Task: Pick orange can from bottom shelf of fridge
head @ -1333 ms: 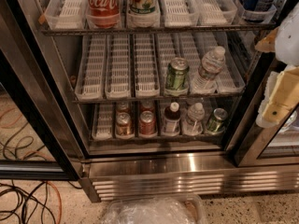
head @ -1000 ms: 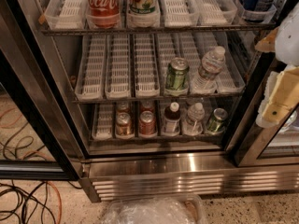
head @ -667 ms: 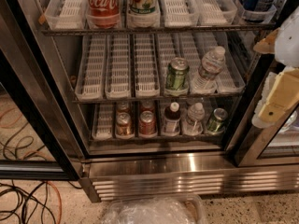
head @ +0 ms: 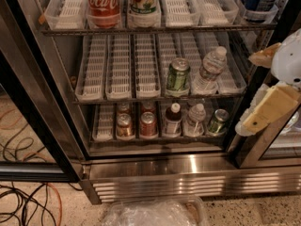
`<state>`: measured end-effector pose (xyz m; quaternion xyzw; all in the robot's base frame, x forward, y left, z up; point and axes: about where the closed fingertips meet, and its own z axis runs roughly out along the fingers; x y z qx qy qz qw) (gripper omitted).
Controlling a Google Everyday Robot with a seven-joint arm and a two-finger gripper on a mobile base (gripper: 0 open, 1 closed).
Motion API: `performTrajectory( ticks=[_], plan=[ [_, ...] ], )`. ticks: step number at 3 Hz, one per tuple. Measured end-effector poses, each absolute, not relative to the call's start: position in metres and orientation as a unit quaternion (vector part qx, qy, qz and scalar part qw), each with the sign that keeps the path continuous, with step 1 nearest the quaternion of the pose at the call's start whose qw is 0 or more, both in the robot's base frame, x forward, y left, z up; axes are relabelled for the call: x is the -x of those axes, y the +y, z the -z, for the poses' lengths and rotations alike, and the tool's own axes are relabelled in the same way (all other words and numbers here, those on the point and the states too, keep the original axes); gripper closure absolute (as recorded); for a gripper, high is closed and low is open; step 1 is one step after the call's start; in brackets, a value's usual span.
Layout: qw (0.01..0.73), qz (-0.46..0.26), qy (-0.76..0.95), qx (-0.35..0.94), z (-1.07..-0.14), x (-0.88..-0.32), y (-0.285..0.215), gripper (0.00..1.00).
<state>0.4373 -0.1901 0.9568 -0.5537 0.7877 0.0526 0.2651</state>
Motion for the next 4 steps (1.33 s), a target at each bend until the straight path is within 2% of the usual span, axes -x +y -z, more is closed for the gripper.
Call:
performTrajectory(
  ticks=[2,4],
  plan=[
    [0.343,-0.094,0.775,0.522,-0.927,-0.438,-0.160,0.00],
    [0.390,-0.115,0.761,0.505,-0.887,-0.441,-0.130,0.00]
  ],
)
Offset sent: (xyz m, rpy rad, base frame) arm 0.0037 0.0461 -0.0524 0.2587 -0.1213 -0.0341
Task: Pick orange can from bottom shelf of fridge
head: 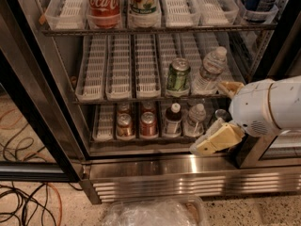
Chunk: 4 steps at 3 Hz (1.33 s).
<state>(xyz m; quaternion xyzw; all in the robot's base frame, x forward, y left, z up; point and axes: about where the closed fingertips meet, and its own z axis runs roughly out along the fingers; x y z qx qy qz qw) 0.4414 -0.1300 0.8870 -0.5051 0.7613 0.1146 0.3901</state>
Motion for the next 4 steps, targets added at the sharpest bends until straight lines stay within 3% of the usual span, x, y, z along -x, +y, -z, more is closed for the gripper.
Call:
performTrajectory(
  ticks=[4],
  plan=[
    [0.459,-0.126,0.743,0.471,-0.851,-0.448,-0.109,0.00]
  ],
)
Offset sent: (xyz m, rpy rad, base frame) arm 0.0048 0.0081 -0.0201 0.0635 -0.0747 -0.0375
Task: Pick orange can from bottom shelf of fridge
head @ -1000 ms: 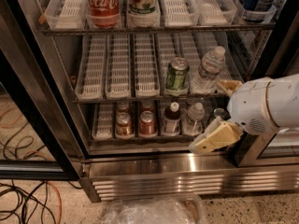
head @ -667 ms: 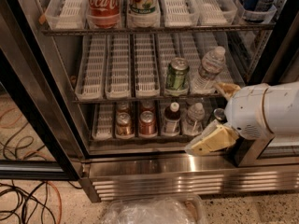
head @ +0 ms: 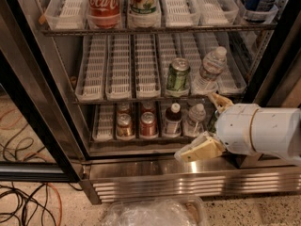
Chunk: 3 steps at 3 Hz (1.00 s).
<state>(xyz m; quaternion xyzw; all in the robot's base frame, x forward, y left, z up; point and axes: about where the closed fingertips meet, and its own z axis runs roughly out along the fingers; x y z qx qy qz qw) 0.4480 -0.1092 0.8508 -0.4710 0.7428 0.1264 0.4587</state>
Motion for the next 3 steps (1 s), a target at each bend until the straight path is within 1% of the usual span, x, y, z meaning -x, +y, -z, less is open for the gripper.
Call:
performTrajectory(
  ticks=[3],
  plan=[
    [0.521,-0.169,0.716,0.433,-0.791,-0.453,-0.082,0.00]
  ],
)
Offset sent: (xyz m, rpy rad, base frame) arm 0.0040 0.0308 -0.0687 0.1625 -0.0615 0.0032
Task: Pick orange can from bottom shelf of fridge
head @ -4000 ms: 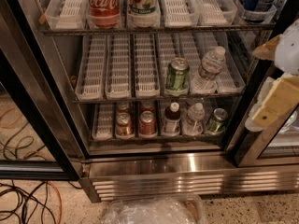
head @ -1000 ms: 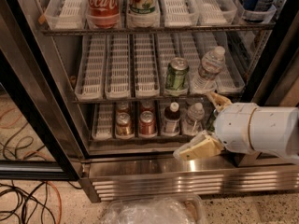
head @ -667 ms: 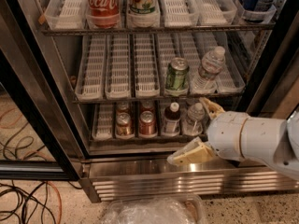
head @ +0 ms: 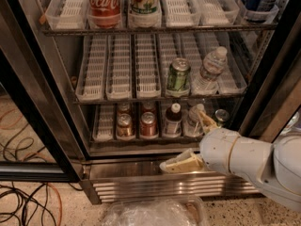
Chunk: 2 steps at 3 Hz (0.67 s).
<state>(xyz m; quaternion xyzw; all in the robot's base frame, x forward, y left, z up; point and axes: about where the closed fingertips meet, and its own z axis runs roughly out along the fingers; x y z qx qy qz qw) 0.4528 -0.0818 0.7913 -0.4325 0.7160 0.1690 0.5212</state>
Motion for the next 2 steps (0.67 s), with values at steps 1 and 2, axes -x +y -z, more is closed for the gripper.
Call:
performTrajectory(
  ticks=[1,2],
  plan=[
    [0.553,-0.202,0.702,0.401,-0.7715,-0.4573,-0.0744,0.00],
    [0.553,-0.202,0.702,0.401,-0.7716,-0.4573,-0.0744,0.00]
  ],
)
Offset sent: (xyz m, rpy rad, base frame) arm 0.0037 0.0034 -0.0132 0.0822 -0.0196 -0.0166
